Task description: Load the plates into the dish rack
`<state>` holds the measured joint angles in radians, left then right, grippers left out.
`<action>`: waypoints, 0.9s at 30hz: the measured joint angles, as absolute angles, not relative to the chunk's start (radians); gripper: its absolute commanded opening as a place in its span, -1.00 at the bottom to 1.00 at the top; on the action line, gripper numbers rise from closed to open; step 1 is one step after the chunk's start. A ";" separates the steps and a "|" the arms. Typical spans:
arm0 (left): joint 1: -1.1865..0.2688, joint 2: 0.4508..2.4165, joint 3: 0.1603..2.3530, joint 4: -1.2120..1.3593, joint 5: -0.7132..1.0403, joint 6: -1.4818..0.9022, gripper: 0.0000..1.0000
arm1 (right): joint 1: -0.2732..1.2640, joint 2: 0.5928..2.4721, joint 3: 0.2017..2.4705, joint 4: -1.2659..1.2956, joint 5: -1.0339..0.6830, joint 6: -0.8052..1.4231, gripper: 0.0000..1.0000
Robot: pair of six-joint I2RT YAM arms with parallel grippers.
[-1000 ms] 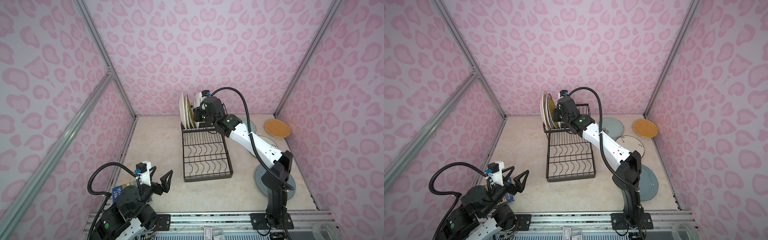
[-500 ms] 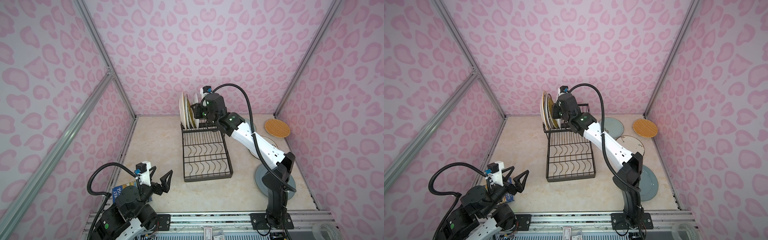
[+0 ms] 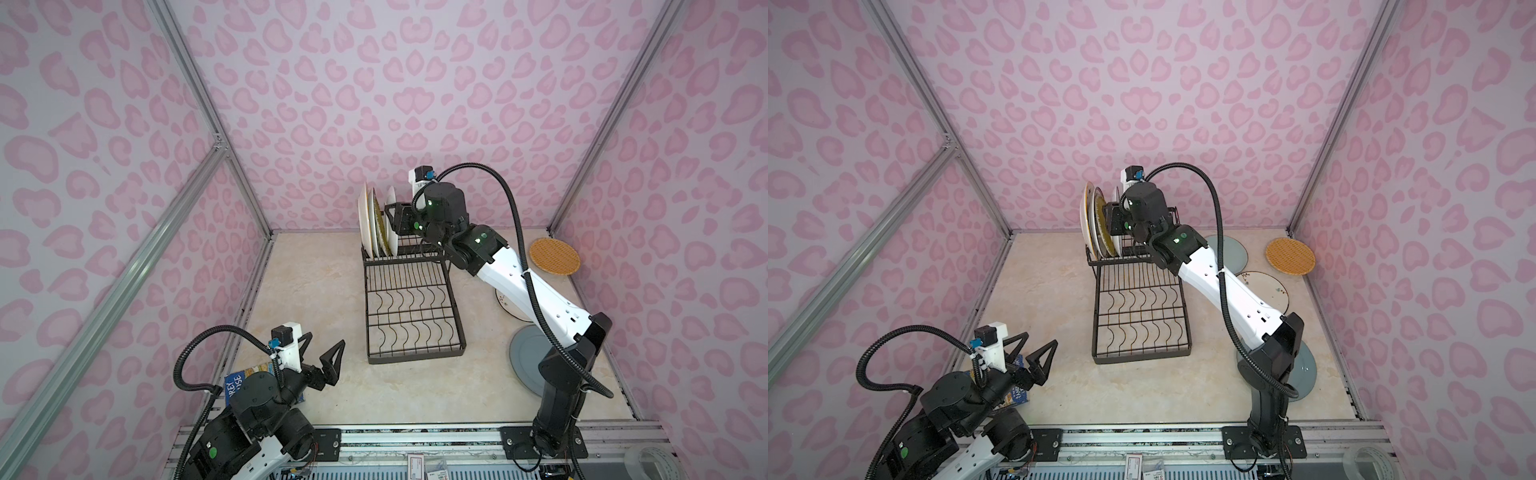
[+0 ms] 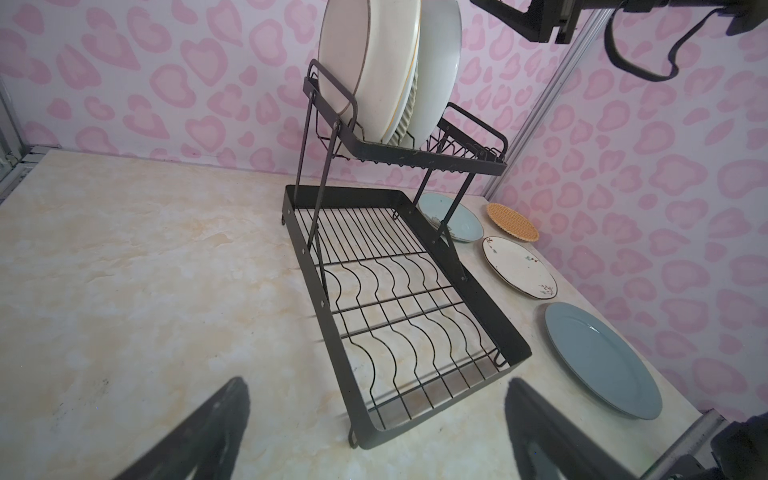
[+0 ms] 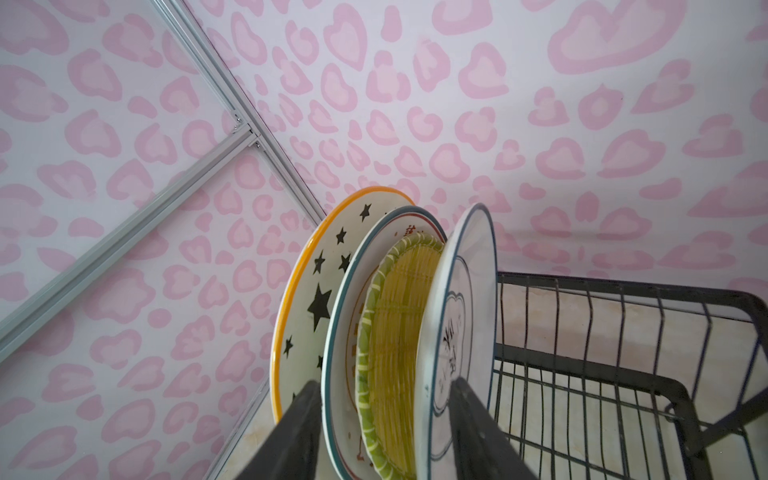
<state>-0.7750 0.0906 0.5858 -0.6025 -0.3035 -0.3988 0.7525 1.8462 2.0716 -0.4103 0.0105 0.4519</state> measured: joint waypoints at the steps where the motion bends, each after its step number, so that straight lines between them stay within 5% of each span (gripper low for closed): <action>1: -0.775 0.091 0.586 -0.603 -0.303 -0.399 0.95 | 0.752 1.837 2.069 -0.410 0.004 0.452 0.03; 7: -0.775 0.092 0.586 -0.603 -0.312 -0.400 0.95 | 0.751 1.745 2.004 -0.402 -0.028 0.427 0.16; 15: -0.775 0.139 0.588 -0.604 -0.322 -0.416 0.95 | 0.698 1.449 1.623 -0.328 -0.059 0.387 0.44; 27: -0.775 0.500 0.609 -0.569 -0.278 -0.517 0.95 | 0.494 1.000 0.994 -0.290 -0.113 0.410 0.43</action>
